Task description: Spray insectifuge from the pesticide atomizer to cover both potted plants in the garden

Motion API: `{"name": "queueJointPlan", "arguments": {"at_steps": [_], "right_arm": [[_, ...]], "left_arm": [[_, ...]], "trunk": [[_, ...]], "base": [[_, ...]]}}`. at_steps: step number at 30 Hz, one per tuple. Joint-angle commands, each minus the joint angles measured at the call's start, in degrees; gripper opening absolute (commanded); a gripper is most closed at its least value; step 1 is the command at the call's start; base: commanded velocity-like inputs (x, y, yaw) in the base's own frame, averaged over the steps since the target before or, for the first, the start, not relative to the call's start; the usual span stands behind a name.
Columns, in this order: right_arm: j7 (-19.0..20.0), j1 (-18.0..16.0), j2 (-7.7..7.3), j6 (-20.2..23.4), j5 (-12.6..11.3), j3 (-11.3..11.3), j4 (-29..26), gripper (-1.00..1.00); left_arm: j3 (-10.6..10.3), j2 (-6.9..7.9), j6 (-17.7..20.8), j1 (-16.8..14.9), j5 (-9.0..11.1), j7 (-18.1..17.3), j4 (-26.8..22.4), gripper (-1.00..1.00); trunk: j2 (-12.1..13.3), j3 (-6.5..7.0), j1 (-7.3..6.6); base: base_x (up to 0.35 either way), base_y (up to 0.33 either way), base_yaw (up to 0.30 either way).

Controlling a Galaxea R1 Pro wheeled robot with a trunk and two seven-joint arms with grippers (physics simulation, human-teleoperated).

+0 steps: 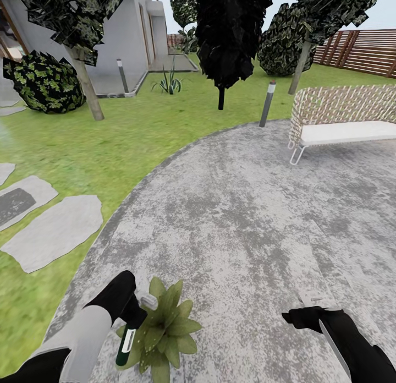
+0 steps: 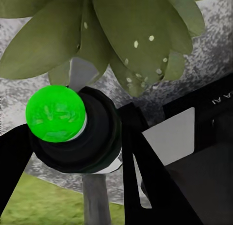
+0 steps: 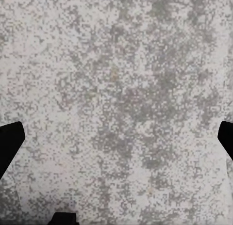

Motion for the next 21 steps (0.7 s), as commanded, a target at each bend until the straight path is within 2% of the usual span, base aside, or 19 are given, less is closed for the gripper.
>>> {"name": "queueJointPlan", "arguments": {"at_steps": [1,14,21], "right_arm": [[0.4,0.0,0.01,0.3,0.3,-0.1,-0.1,1.0],[0.4,0.0,0.01,0.3,0.3,-0.1,-0.1,1.0],[0.4,0.0,0.01,0.3,0.3,-0.1,-0.1,1.0]], "left_arm": [[0.5,-0.03,0.2,-0.1,-0.6,-0.5,-0.1,-1.0],[0.5,0.16,0.3,-0.6,-0.7,-0.5,-0.4,-1.0],[0.5,0.22,0.4,-1.3,-0.7,-0.6,-4.2,-1.0]], "trunk": [[0.0,-0.05,-0.01],[0.0,-0.05,-0.01],[0.0,-0.05,-0.01]], "base": [[0.0,0.0,0.0],[0.0,0.0,0.0],[0.0,0.0,0.0]]}}
